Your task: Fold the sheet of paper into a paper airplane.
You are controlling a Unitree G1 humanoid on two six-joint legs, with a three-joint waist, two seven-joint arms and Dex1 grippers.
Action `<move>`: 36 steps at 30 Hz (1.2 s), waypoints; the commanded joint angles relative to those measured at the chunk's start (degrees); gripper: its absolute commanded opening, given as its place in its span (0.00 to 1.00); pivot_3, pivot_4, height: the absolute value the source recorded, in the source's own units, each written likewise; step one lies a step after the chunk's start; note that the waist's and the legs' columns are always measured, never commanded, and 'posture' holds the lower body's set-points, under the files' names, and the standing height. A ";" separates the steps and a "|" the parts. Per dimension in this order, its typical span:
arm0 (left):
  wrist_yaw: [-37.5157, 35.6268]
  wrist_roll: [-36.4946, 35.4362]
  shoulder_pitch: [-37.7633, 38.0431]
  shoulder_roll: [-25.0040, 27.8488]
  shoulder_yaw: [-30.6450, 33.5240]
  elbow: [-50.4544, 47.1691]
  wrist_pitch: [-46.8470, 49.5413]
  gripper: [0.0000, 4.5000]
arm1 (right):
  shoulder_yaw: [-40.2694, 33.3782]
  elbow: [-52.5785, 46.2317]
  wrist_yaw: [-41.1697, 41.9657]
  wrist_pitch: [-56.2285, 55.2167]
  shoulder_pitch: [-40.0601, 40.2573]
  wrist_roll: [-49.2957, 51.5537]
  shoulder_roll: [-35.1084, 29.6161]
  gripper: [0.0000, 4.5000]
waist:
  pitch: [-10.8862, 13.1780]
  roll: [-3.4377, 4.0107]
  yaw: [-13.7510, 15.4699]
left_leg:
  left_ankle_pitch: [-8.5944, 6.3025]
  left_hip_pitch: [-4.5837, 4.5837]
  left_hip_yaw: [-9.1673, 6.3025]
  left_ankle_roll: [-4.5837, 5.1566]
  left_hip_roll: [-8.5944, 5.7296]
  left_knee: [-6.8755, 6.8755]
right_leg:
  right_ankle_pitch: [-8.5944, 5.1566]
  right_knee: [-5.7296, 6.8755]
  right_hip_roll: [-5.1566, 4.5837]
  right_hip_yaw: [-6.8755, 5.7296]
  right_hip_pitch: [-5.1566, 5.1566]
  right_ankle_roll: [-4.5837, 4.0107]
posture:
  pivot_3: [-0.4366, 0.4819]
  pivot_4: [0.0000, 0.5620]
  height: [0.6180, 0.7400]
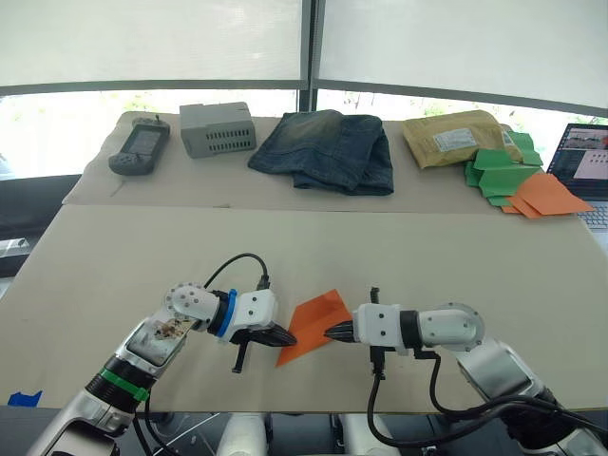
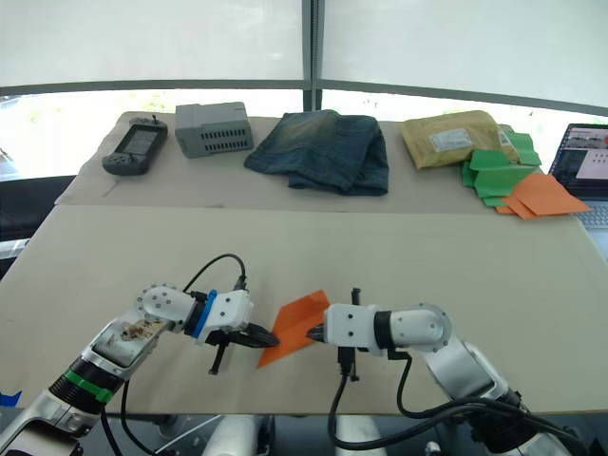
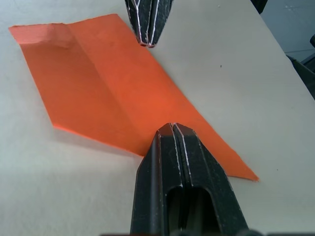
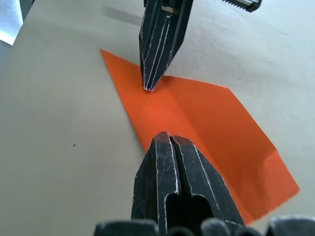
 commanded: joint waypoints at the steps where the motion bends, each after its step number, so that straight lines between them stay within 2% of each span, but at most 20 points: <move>1: 0.72 0.88 0.76 0.21 -0.16 -0.66 1.83 0.00 | 1.66 2.17 0.37 -0.06 -1.52 -1.59 0.81 0.00 | 0.00 0.00 0.06 | 0.00 0.01 0.01 0.00 0.00 0.00 | 0.00 0.01 0.00 0.00 0.01 0.00 | 0.48 0.27 0.85; 9: 3.63 -5.94 6.65 1.04 4.69 -9.61 12.13 0.00 | 2.58 4.37 1.64 2.20 -1.40 -1.47 0.59 0.00 | 0.00 0.00 -0.04 | -0.01 -0.03 0.00 0.01 0.02 -0.05 | 0.00 0.00 -0.01 0.00 -0.02 0.02 | 0.48 0.27 0.85; 14: 8.48 -5.78 11.98 1.15 5.02 -13.73 16.40 0.00 | 0.84 5.87 1.49 3.93 -3.25 0.98 2.04 0.00 | 0.00 0.00 -0.04 | -0.01 0.04 -0.01 0.00 0.04 -0.04 | 0.00 0.01 -0.02 0.00 0.02 0.01 | 0.48 0.27 0.85; 18: 11.79 -6.02 14.31 0.59 5.13 -15.31 19.81 0.00 | -3.15 5.68 2.07 9.76 -4.86 6.56 3.05 0.00 | -0.01 0.01 -0.01 | -0.01 0.07 -0.02 0.00 0.06 -0.03 | 0.03 0.03 -0.02 0.00 0.02 -0.02 | 0.48 0.27 0.85; 22: 13.84 -6.73 16.58 0.61 5.64 -16.98 21.13 0.00 | -9.29 3.94 6.60 19.67 -8.04 16.13 0.86 0.28 | 0.01 0.04 0.03 | -0.01 0.04 -0.06 0.00 0.05 -0.04 | 0.04 0.02 -0.05 0.01 0.00 -0.03 | 0.48 0.27 0.85; 27: 15.18 -7.34 17.38 0.39 5.50 -17.57 21.29 0.00 | -11.06 10.16 10.26 25.79 -15.33 19.04 -1.92 0.66 | 0.01 0.04 0.01 | -0.02 0.03 -0.10 0.00 0.02 -0.10 | 0.05 -0.04 -0.07 0.02 -0.01 -0.04 | 0.48 0.27 0.85; 30: 15.61 -7.40 17.33 0.15 5.41 -17.54 21.25 0.00 | -9.97 14.19 12.77 28.22 -18.71 19.67 -1.92 0.66 | 0.01 0.04 0.07 | -0.01 0.03 -0.04 0.00 0.03 -0.10 | 0.04 -0.03 -0.05 -0.01 -0.01 -0.06 | 0.48 0.27 0.85; 33: 16.15 -7.36 17.50 -0.27 5.33 -17.49 20.92 0.00 | -5.74 21.94 14.33 23.85 -23.28 14.91 0.09 0.66 | 0.01 0.05 -0.04 | -0.01 0.02 0.01 0.01 0.02 -0.09 | 0.05 -0.03 -0.06 0.00 -0.01 -0.07 | 0.48 0.27 0.85; 36: 16.38 -7.30 17.27 -0.56 5.09 -17.46 21.01 0.00 | -2.75 26.71 18.53 24.09 -25.74 14.09 0.85 0.66 | 0.01 0.06 0.06 | -0.01 0.02 0.04 0.00 0.00 -0.08 | 0.05 -0.03 -0.07 0.02 -0.02 -0.06 | 0.48 0.27 0.85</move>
